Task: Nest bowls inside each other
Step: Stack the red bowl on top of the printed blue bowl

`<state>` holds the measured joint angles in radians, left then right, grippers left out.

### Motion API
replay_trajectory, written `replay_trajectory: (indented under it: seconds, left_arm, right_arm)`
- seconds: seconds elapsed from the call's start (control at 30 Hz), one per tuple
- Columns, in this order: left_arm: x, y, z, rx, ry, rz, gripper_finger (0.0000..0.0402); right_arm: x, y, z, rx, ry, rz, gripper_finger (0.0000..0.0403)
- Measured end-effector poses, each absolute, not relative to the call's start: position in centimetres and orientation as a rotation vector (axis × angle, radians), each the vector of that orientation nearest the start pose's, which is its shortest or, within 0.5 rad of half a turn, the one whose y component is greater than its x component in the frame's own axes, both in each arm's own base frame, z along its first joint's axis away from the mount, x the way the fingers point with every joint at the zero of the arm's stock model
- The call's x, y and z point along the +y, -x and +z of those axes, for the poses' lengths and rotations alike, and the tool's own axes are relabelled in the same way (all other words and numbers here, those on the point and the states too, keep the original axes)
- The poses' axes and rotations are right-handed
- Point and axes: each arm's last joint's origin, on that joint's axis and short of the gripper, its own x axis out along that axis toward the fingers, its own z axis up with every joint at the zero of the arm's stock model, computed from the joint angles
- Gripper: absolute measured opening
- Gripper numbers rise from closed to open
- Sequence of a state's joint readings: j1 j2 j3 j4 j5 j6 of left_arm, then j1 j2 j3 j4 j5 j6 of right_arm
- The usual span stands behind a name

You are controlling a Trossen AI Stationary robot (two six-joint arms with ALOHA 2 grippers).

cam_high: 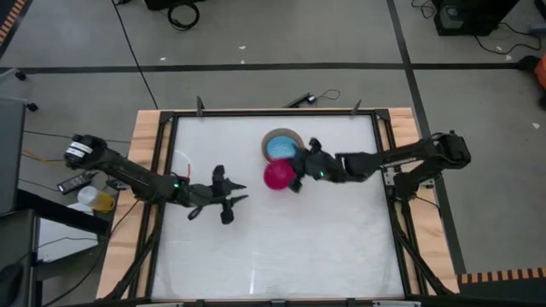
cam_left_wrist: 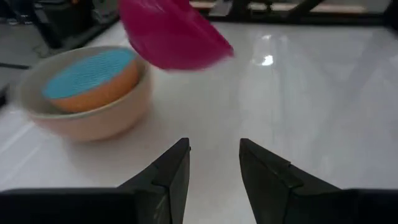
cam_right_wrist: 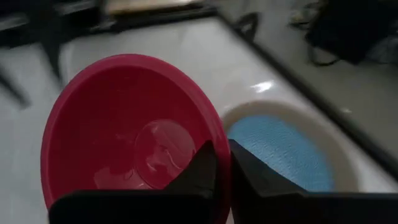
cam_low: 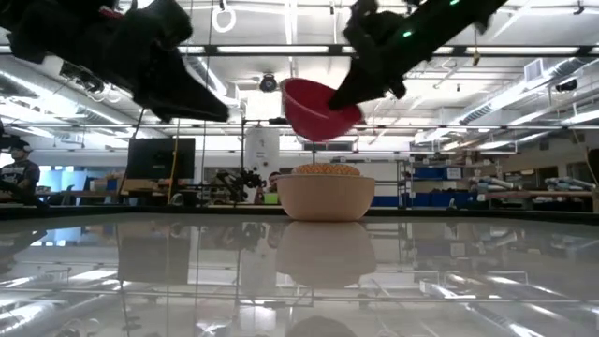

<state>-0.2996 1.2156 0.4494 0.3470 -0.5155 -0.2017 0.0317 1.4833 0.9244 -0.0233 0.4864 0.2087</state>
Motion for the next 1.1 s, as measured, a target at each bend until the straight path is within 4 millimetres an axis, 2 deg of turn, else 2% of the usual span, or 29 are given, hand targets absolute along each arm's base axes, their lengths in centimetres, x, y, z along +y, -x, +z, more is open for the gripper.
replay_trajectory:
  seconds: [0.07, 0.2, 0.33, 0.43, 0.57, 0.77, 1.1]
  left_arm:
    - [-5.1, -21.7, 19.3, 0.362, 0.020, 0.268, 0.0142]
    - [-4.9, -20.5, 20.5, 0.351, 0.024, 0.270, 0.0142]
    - [-5.1, -19.7, 20.9, 0.352, 0.037, 0.272, 0.0142]
    - [-5.3, -19.7, 20.8, 0.355, 0.038, 0.282, 0.0142]
    - [-5.2, -19.8, 20.6, 0.360, 0.042, 0.295, 0.0142]
    - [-5.1, -19.9, 20.7, 0.350, 0.066, 0.306, 0.0142]
    - [-5.0, -19.9, 20.7, 0.340, 0.112, 0.319, 0.0142]
  right_arm:
    - [-1.9, -32.2, 23.8, 0.463, -0.069, -0.542, 0.0027]
    - [-5.1, -33.0, 22.8, 0.435, -0.066, -0.629, 0.0028]
    - [-8.5, -32.5, 21.7, 0.479, -0.100, -0.733, 0.0028]
    - [-10.2, -31.9, 21.1, 0.528, -0.134, -0.765, 0.0032]
    - [-11.7, -31.4, 20.5, 0.576, -0.202, -0.712, 0.0041]
    - [-13.2, -30.6, 19.8, 0.606, -0.443, -0.560, 0.0062]
    - [-15.3, -29.5, 19.7, 0.605, -0.667, -0.413, 0.0136]
